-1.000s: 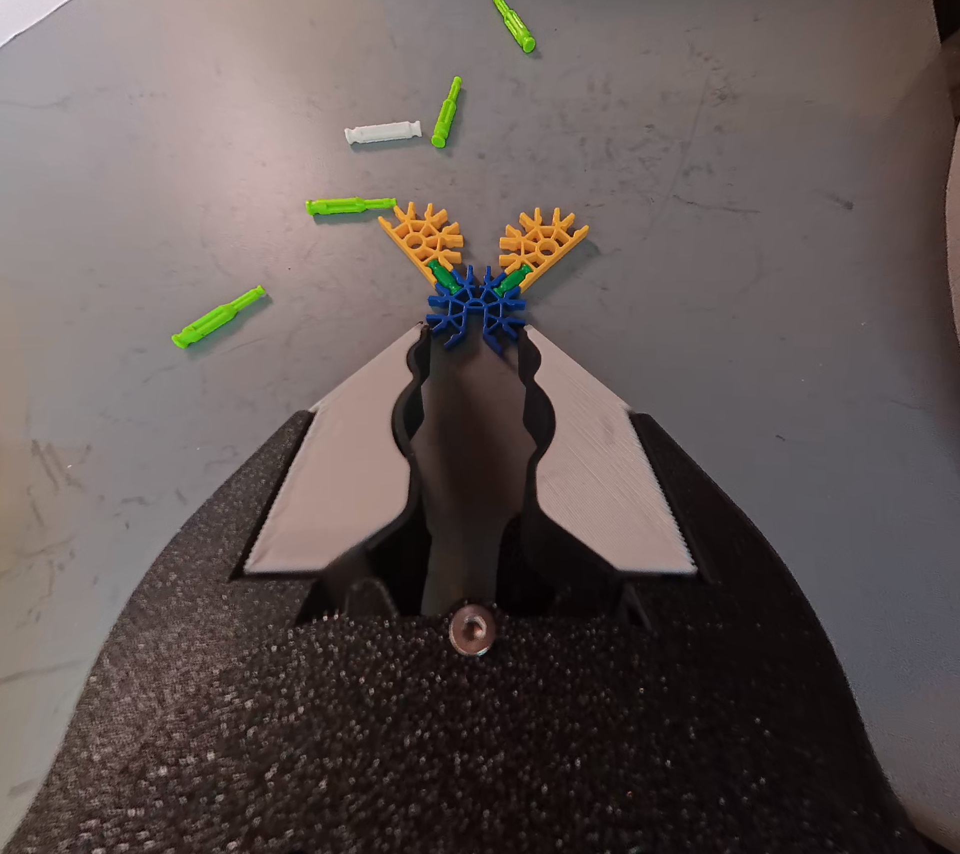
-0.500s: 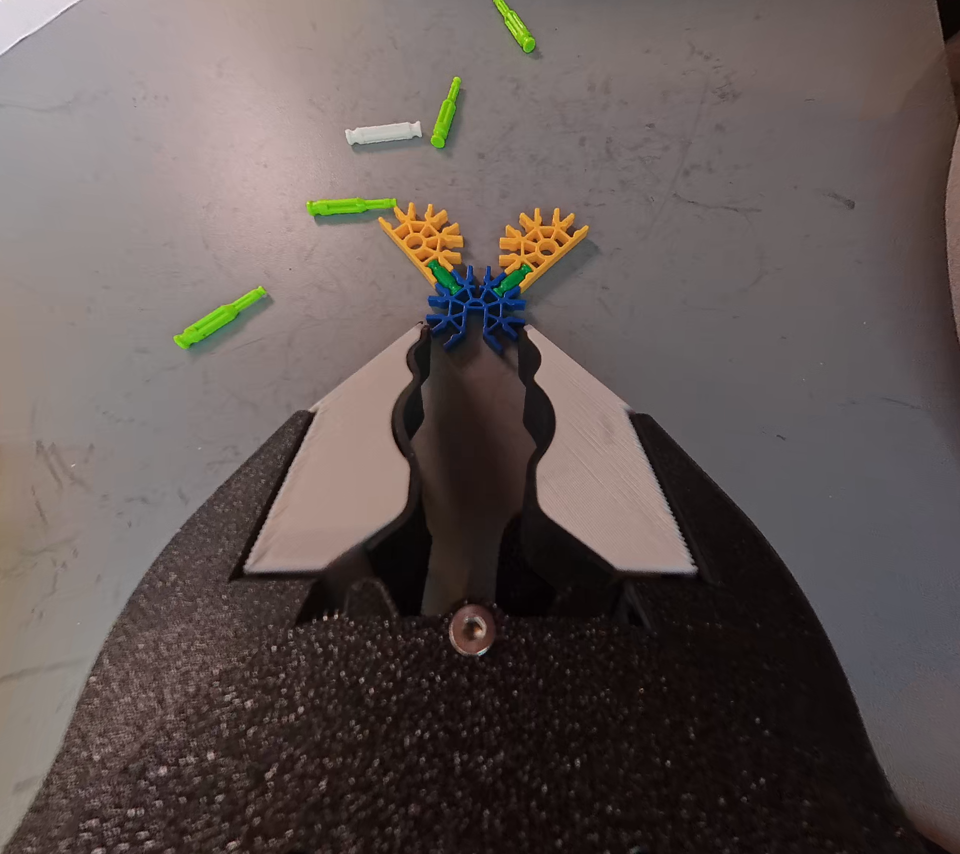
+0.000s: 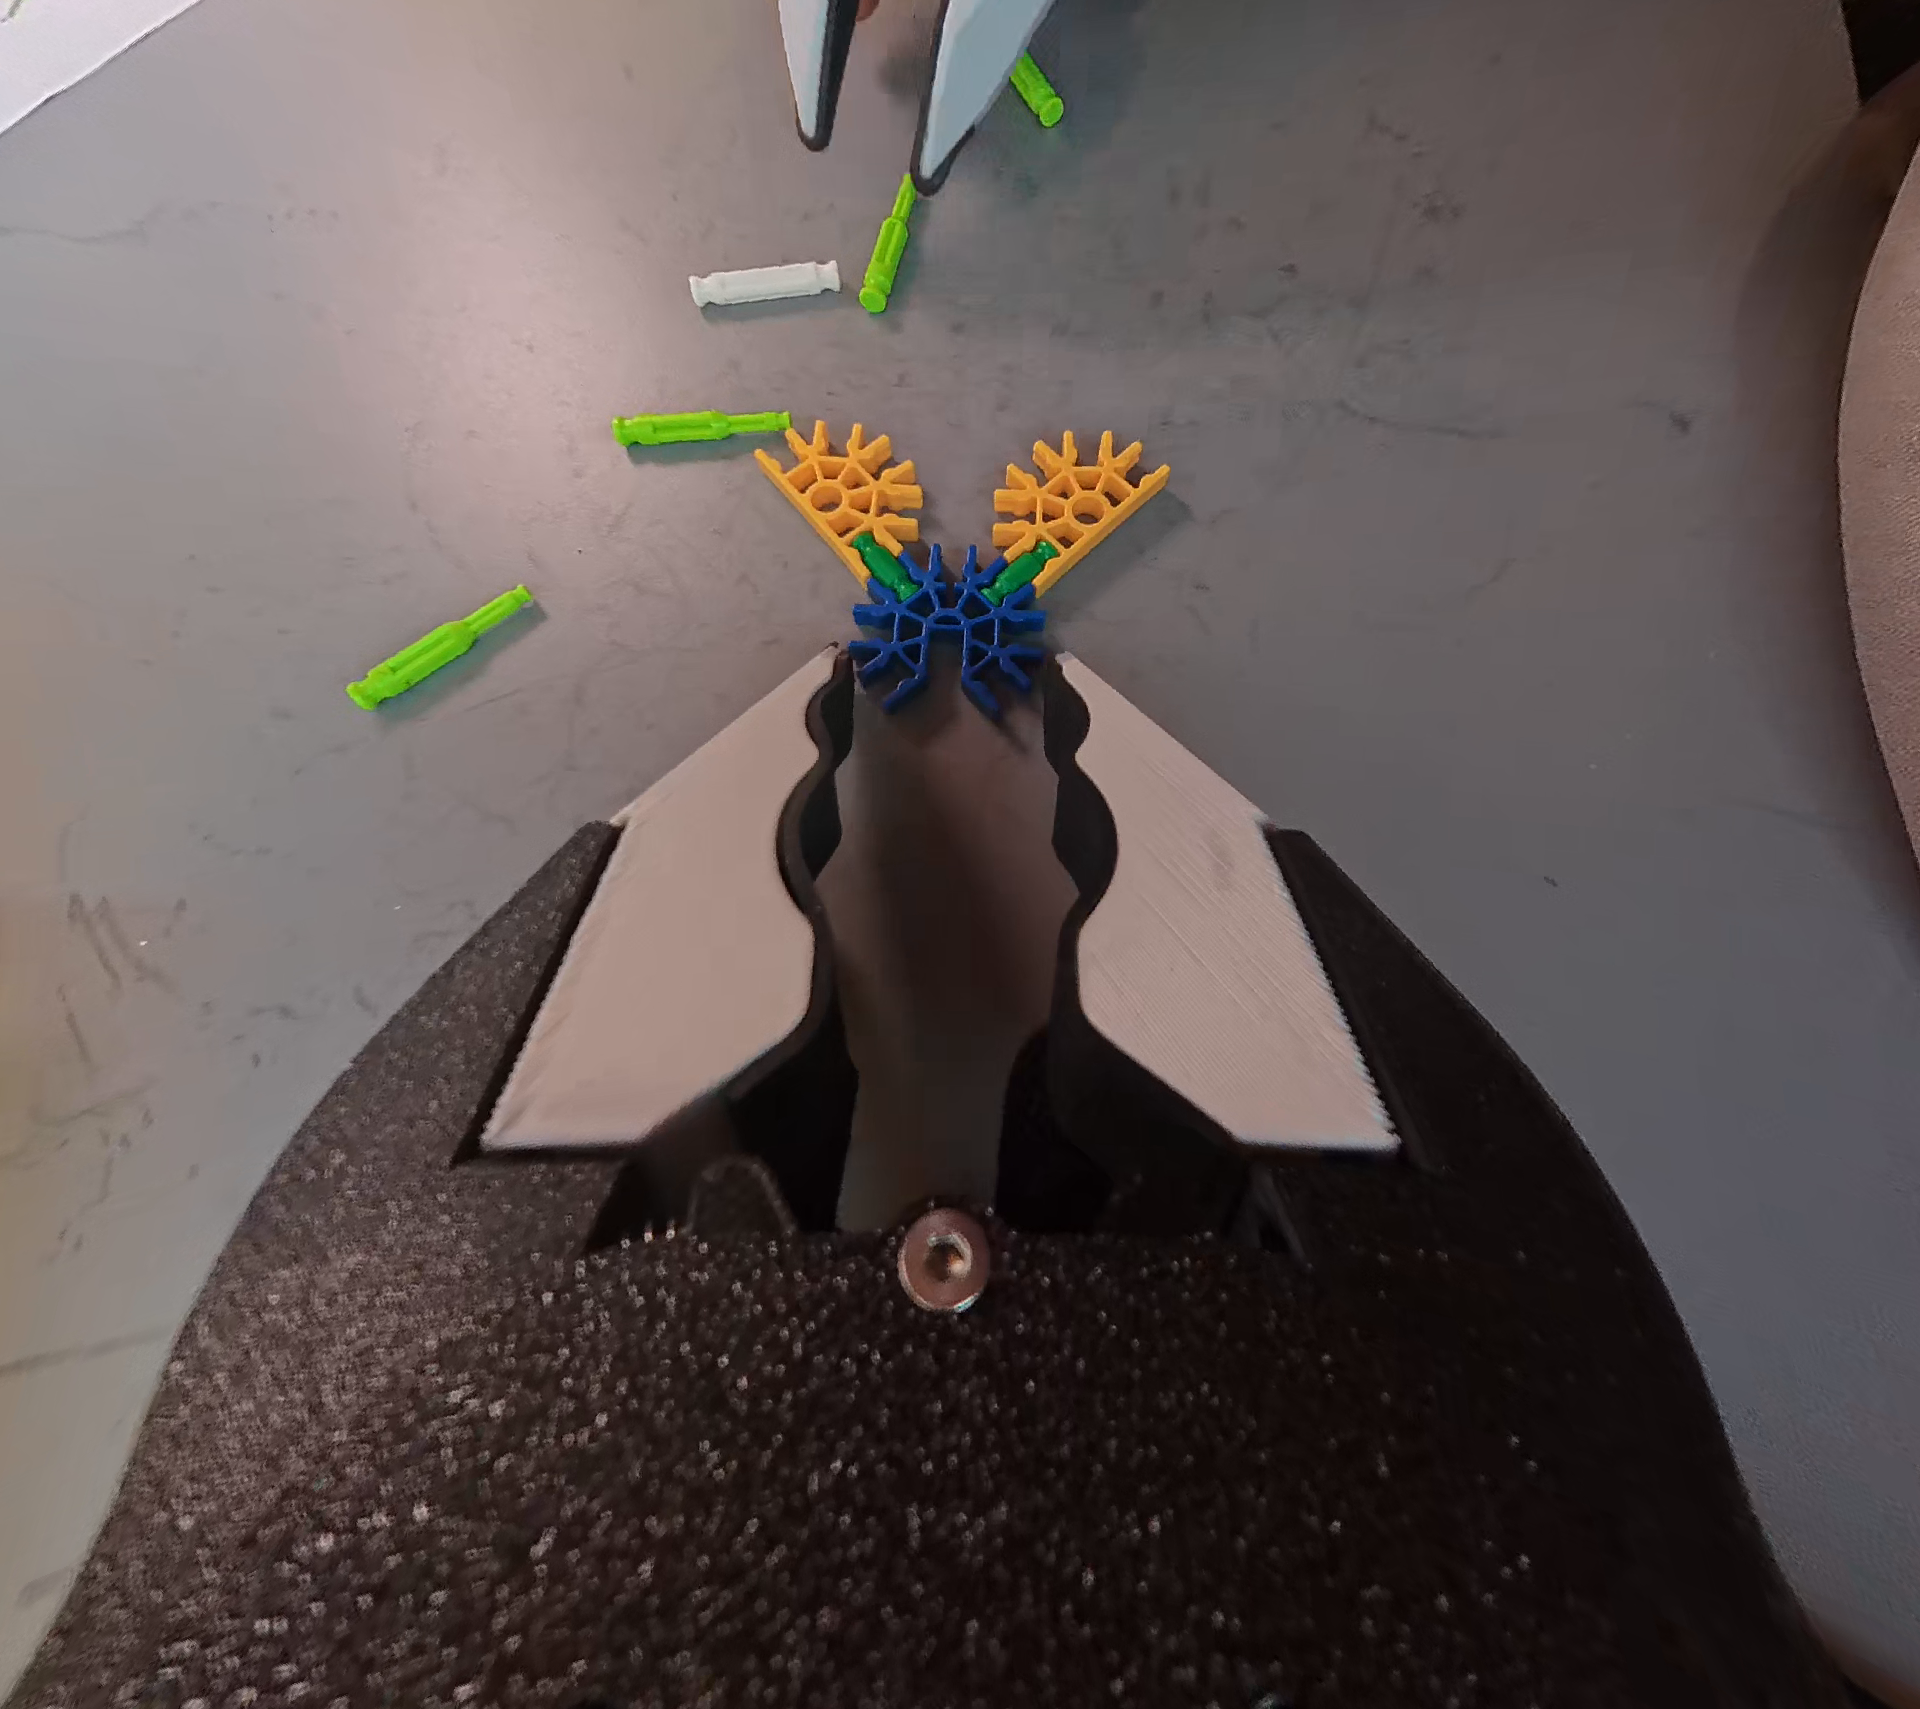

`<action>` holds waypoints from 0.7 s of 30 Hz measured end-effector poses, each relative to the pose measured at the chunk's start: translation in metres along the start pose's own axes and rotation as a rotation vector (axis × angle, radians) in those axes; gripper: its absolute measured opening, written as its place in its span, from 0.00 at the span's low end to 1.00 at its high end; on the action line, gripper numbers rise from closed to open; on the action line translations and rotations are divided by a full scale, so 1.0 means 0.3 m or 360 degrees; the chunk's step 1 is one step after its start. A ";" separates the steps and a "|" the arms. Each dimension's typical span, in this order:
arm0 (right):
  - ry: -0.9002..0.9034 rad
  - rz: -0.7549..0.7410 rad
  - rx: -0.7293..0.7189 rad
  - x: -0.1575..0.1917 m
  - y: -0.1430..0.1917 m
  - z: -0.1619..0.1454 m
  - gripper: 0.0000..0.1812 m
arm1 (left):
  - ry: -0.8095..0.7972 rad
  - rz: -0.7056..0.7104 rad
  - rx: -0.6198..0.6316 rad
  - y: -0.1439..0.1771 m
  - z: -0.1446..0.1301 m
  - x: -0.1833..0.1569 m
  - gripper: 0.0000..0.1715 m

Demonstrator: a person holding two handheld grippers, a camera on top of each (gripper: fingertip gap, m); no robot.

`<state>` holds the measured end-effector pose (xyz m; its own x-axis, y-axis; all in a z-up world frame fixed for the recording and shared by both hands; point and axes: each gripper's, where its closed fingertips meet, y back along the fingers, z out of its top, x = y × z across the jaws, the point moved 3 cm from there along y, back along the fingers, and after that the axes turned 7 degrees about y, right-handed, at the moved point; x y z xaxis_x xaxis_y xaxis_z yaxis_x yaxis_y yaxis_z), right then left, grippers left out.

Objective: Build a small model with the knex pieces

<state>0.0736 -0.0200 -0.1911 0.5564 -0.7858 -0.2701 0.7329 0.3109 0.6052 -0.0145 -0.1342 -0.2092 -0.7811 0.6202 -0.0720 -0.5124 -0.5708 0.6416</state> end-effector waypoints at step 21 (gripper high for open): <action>0.0135 0.0189 0.0075 0.105 -0.060 0.043 0.00 | -0.0167 -0.0170 0.0028 -0.030 0.009 -0.092 0.20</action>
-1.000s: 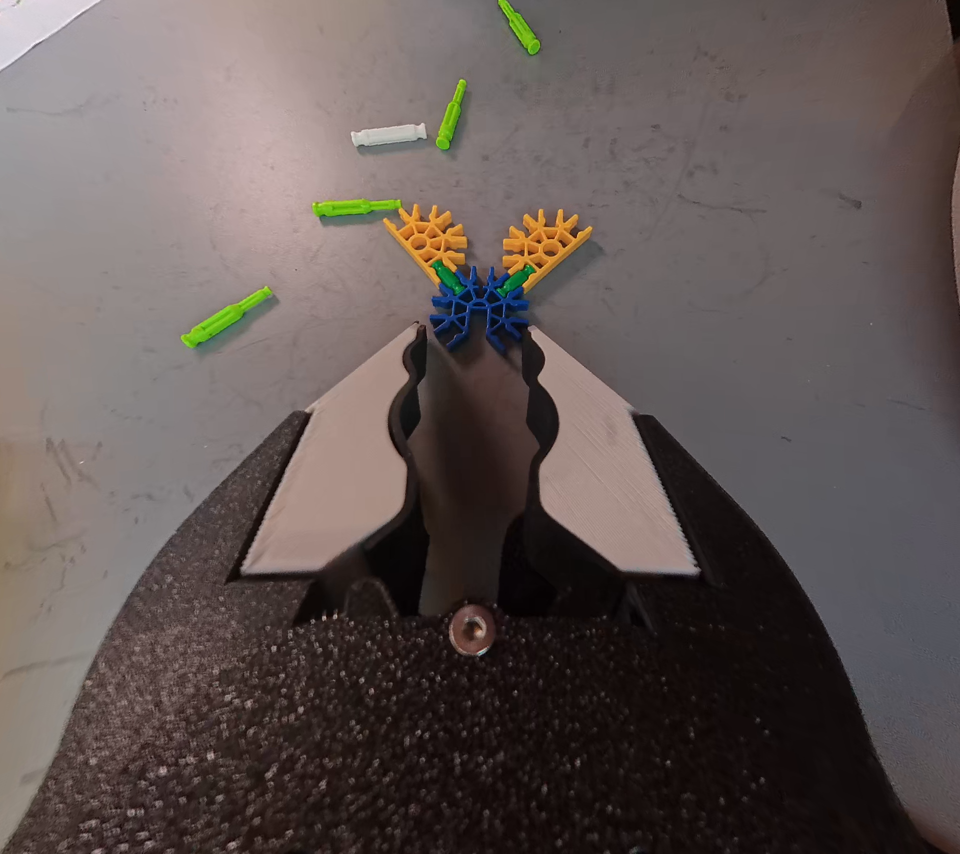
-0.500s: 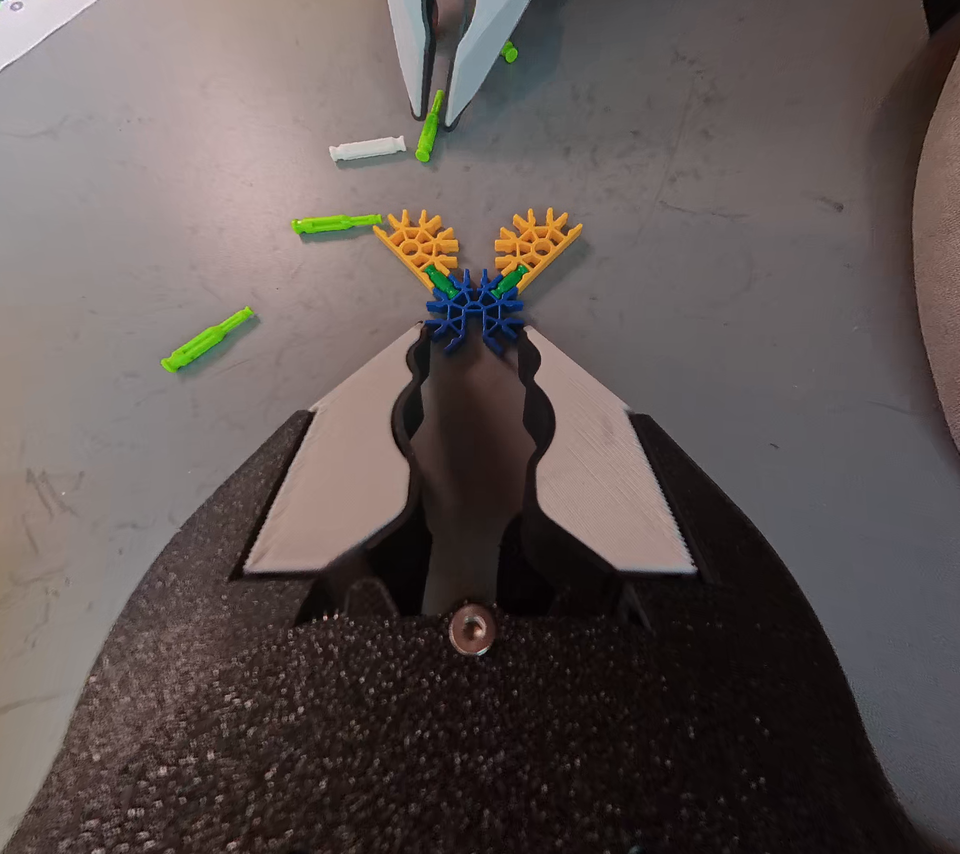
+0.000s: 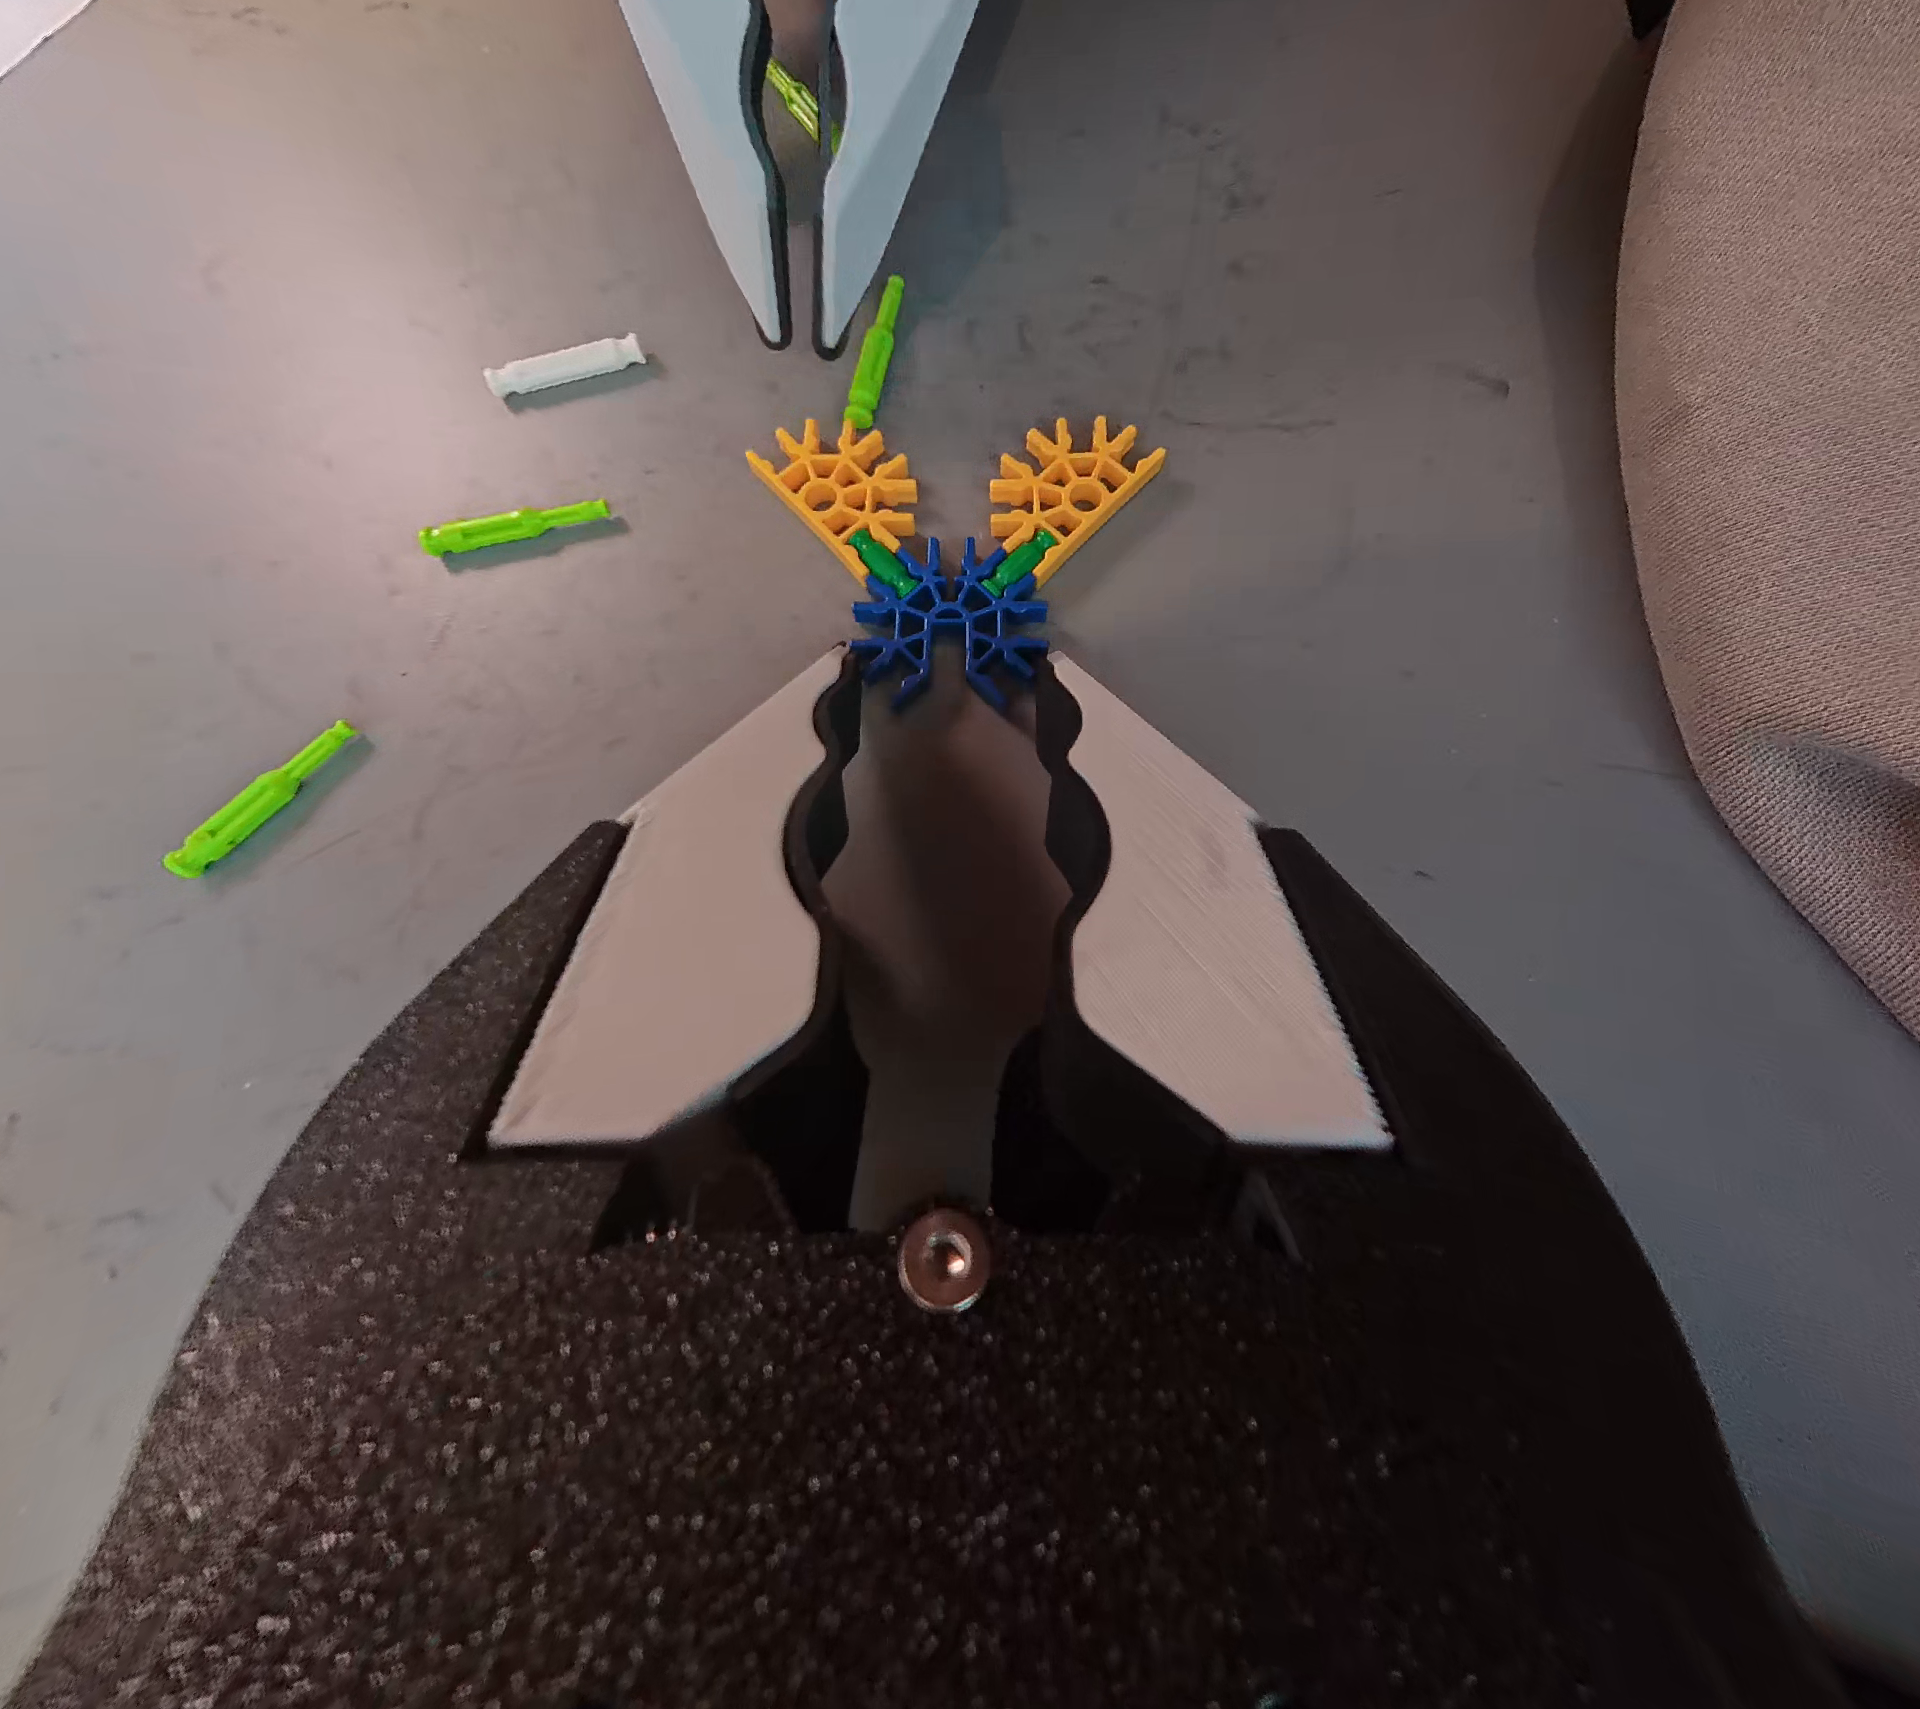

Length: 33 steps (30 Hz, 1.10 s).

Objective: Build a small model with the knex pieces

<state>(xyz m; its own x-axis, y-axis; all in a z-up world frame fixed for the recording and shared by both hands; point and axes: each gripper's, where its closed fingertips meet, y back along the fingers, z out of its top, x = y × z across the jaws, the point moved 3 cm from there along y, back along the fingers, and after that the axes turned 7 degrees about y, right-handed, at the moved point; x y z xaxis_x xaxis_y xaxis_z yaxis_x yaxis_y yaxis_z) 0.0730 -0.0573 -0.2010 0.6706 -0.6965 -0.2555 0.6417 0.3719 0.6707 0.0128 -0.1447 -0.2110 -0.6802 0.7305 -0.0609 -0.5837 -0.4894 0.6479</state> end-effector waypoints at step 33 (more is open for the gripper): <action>-0.0022 0.0207 0.0022 0.087 0.002 0.096 0.02 | -0.0044 -0.0106 0.0016 0.011 -0.011 -0.043 0.20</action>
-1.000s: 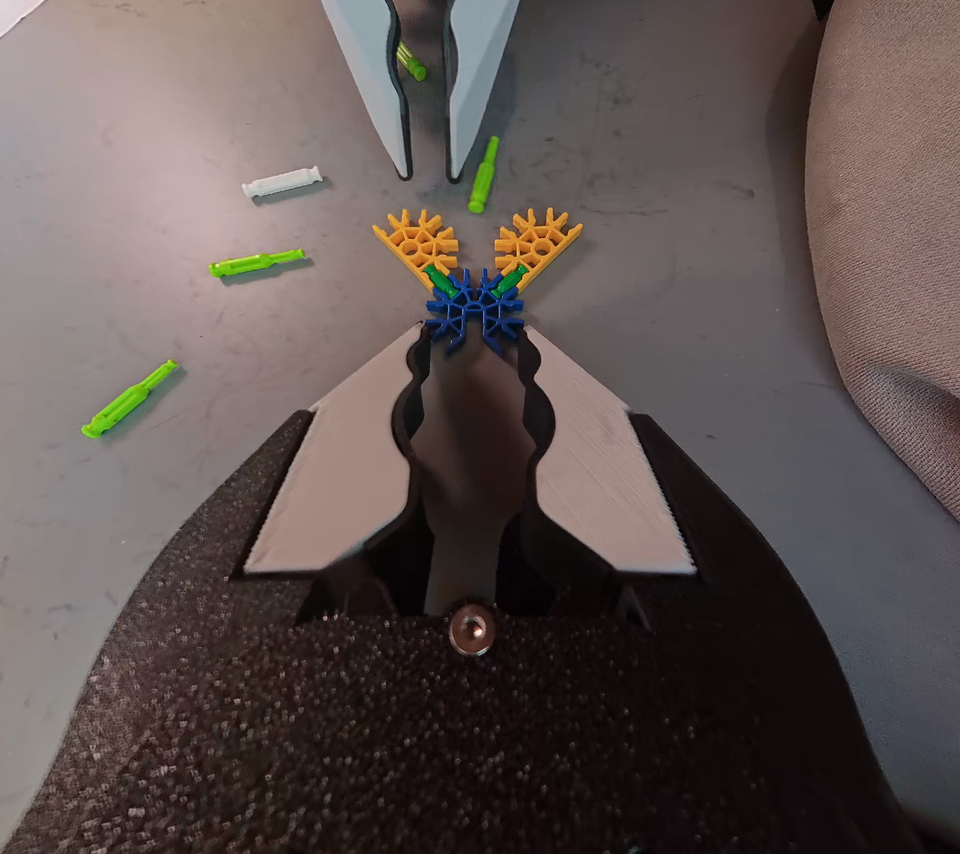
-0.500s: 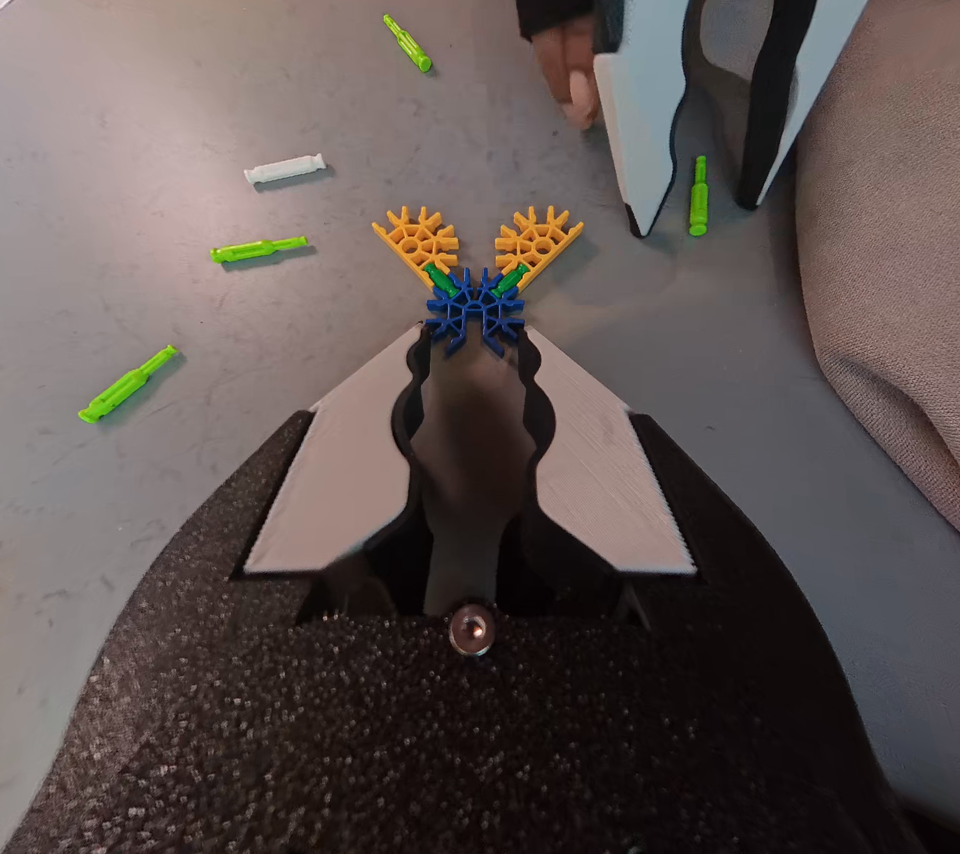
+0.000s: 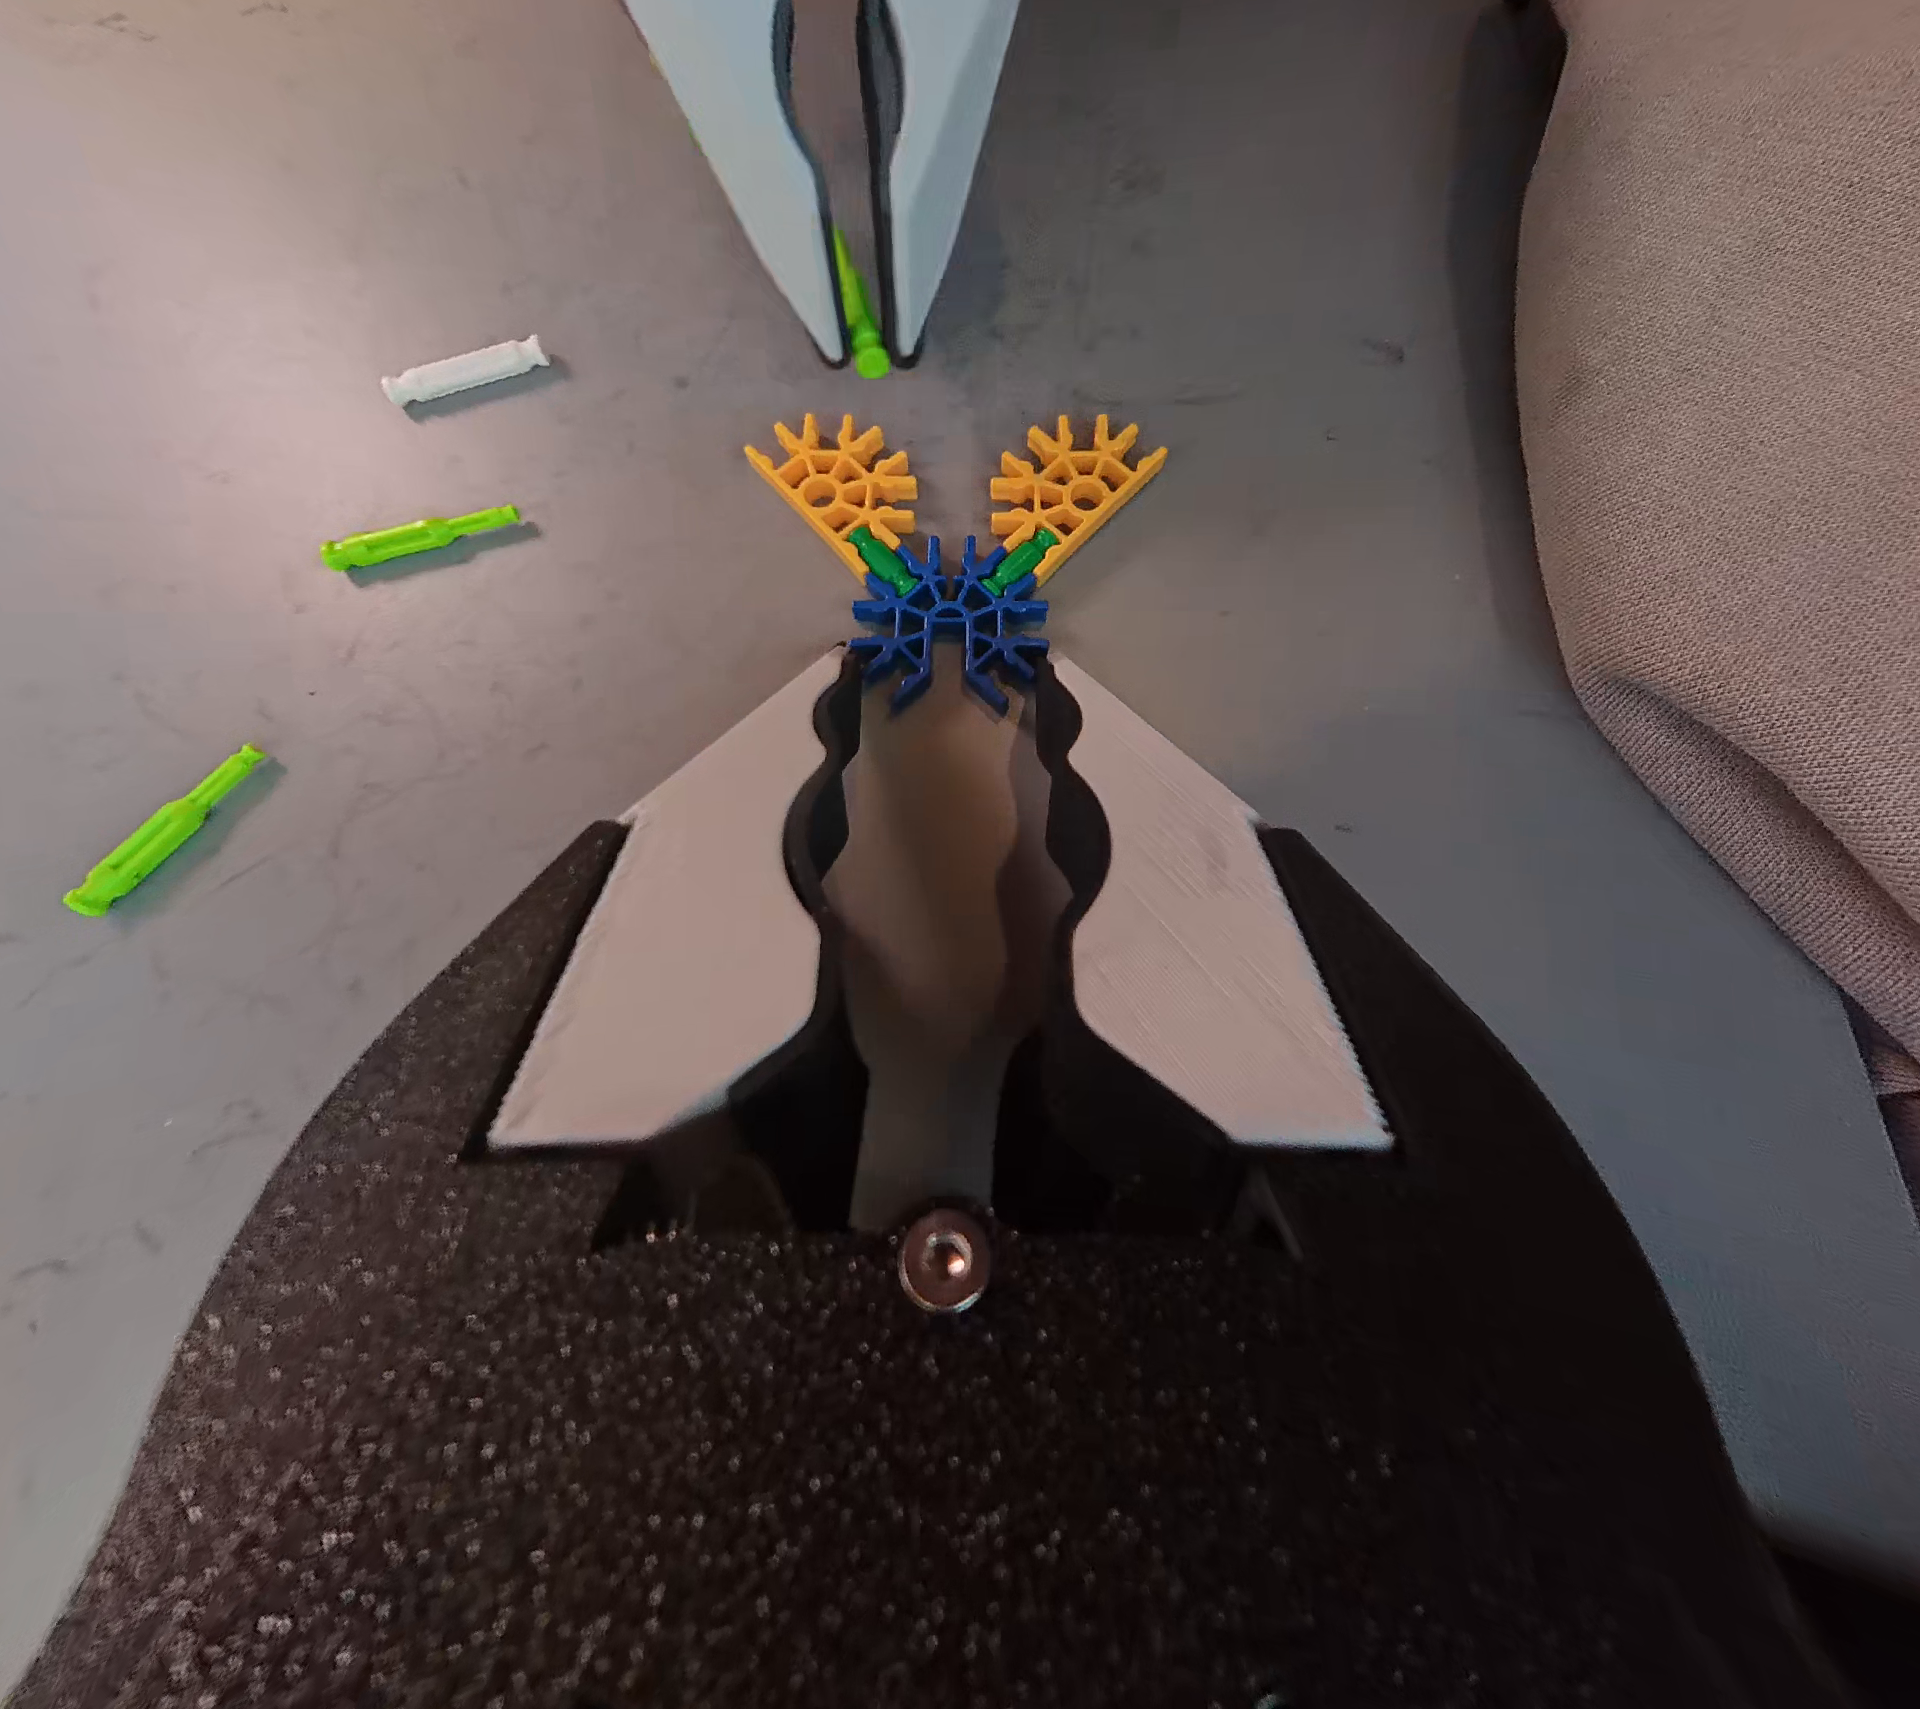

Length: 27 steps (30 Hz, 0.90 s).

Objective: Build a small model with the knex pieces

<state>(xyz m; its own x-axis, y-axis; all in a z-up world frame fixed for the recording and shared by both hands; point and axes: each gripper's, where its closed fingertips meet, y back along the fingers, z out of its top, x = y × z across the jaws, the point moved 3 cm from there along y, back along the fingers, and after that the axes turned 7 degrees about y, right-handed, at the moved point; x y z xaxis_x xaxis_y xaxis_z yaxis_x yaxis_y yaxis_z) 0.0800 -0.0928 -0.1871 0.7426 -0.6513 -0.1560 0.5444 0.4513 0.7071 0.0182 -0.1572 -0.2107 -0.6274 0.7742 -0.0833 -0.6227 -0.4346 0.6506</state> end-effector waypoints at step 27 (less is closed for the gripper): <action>-0.0205 -0.0168 0.0049 -0.054 -0.047 -0.037 0.05 | -0.0005 -0.0002 0.0003 0.003 -0.006 -0.004 0.17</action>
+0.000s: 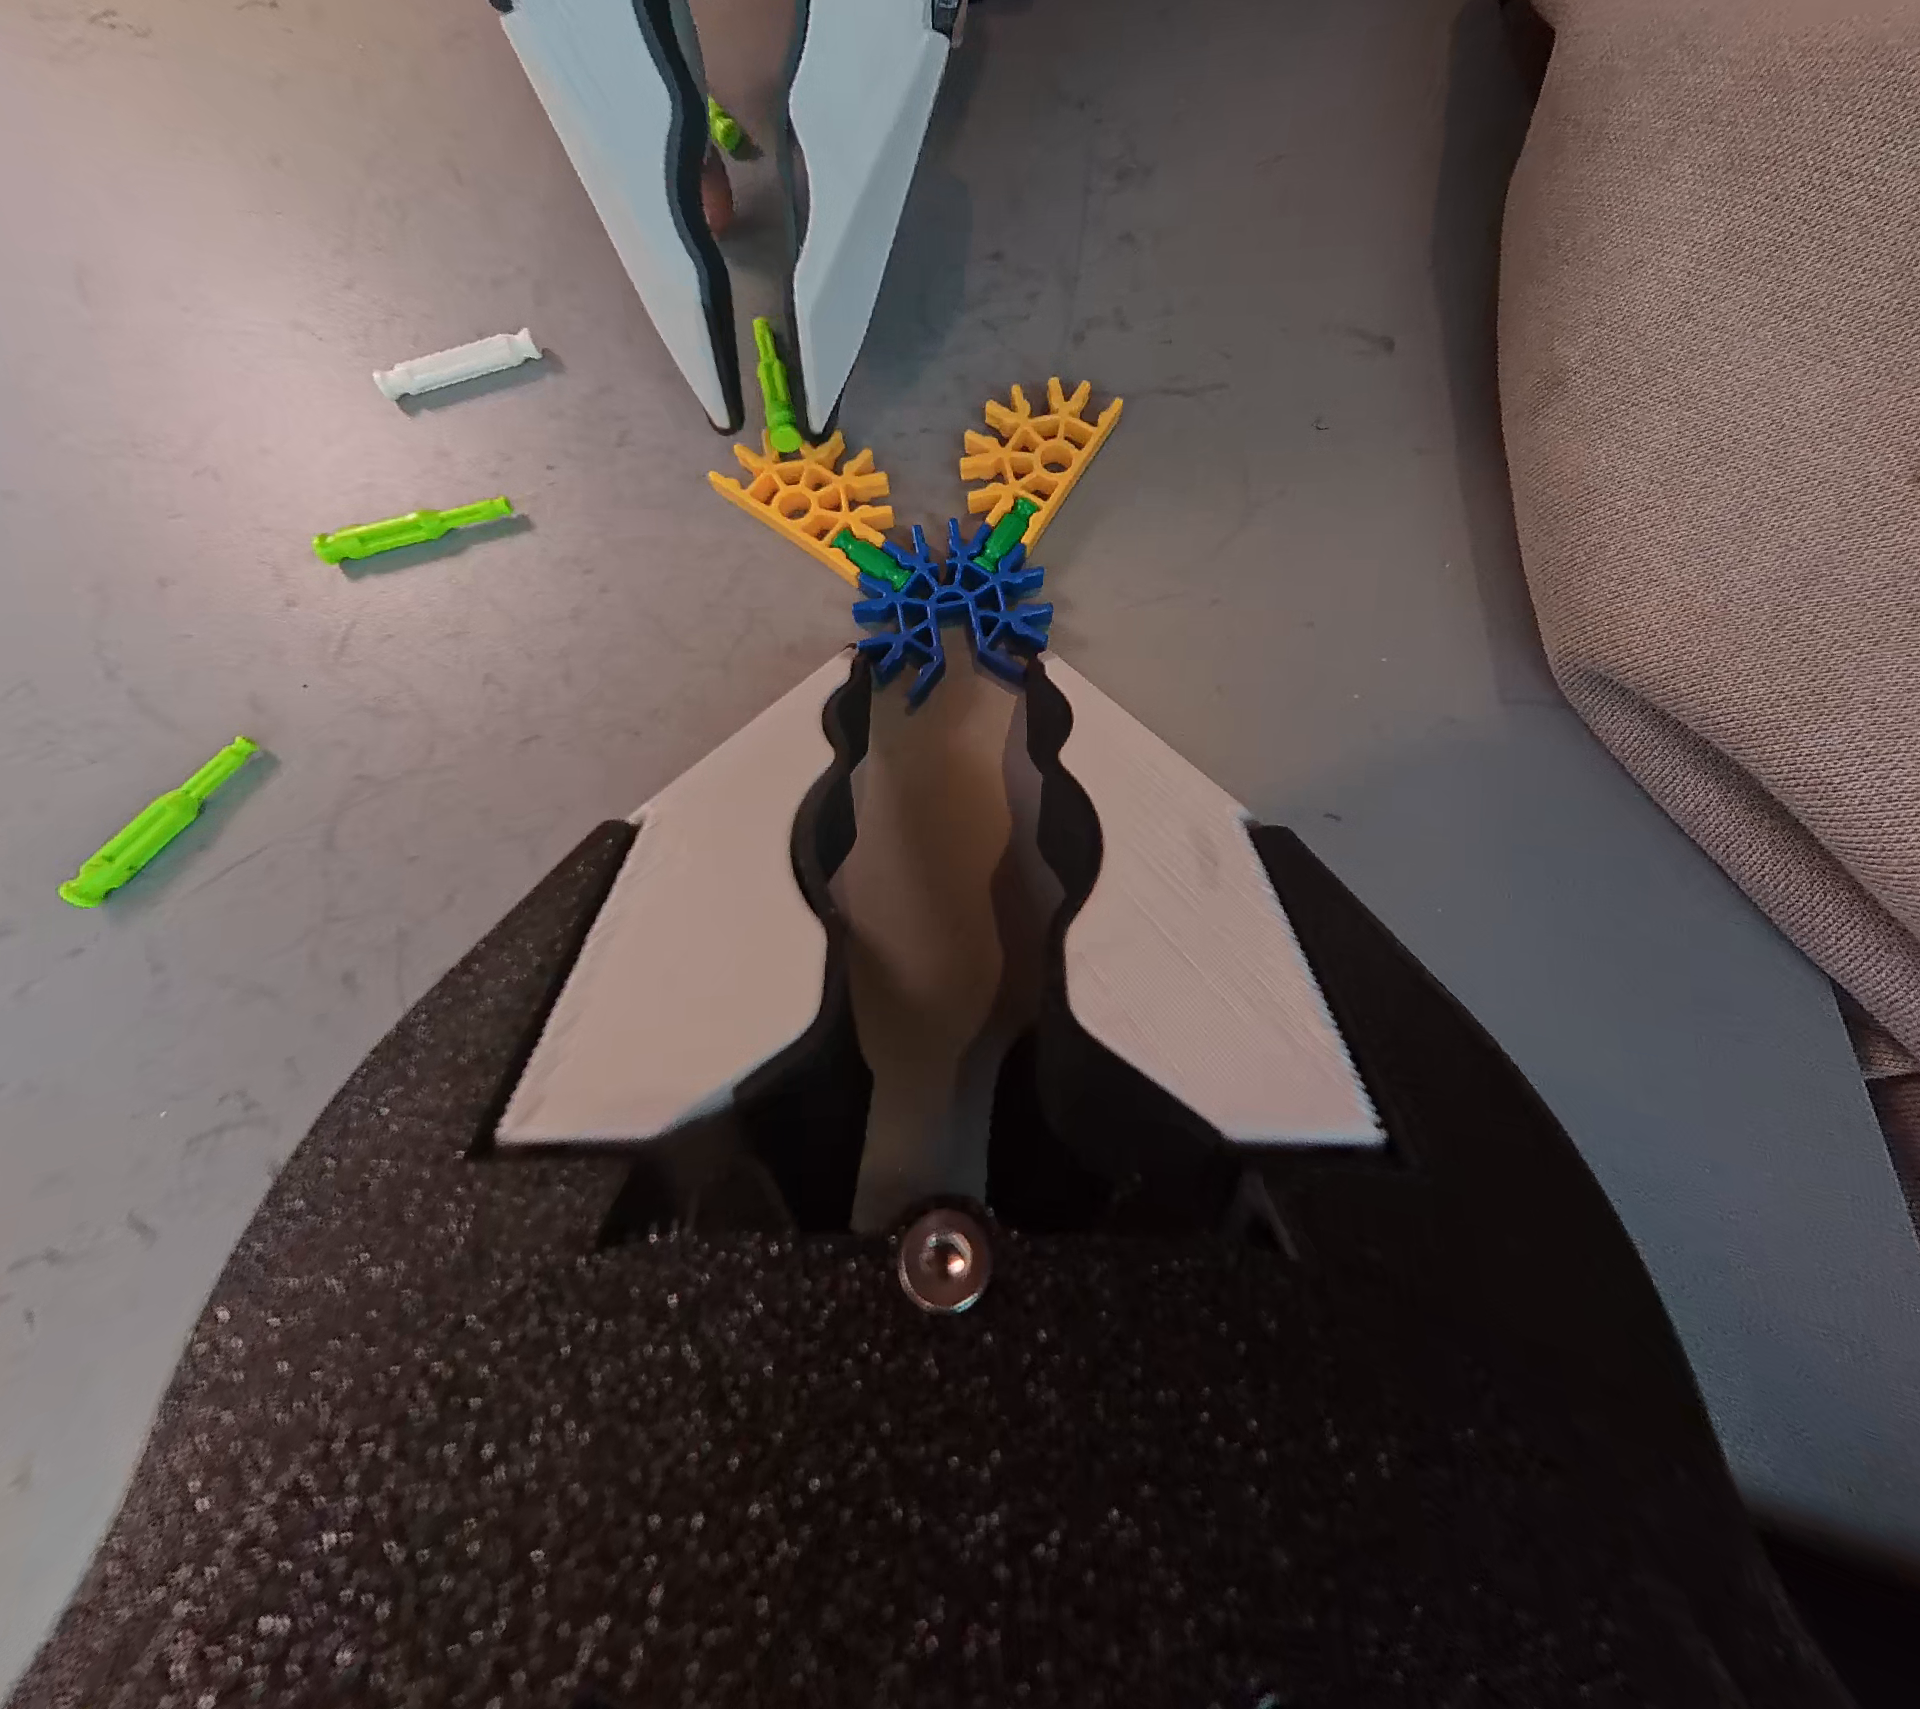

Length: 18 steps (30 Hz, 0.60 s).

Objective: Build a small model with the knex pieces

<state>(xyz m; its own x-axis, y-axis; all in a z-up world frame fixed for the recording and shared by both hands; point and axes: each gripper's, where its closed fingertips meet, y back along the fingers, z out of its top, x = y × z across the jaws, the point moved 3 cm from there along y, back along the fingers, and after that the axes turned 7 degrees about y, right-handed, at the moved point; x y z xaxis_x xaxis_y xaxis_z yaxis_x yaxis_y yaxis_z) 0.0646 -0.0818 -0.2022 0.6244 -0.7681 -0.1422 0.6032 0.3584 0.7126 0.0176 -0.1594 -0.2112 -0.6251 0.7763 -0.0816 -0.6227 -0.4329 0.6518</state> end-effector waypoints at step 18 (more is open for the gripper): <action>0.0064 0.0084 0.0081 0.008 0.017 -0.034 0.02 | -0.0004 0.0017 -0.0005 0.000 0.001 0.003 0.19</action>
<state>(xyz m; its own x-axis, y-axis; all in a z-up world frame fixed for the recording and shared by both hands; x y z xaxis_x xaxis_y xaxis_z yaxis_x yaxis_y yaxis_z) 0.0742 -0.0766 -0.2060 0.6749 -0.7263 -0.1301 0.5435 0.3700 0.7535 0.0172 -0.1585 -0.2110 -0.6304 0.7729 -0.0729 -0.6175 -0.4423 0.6504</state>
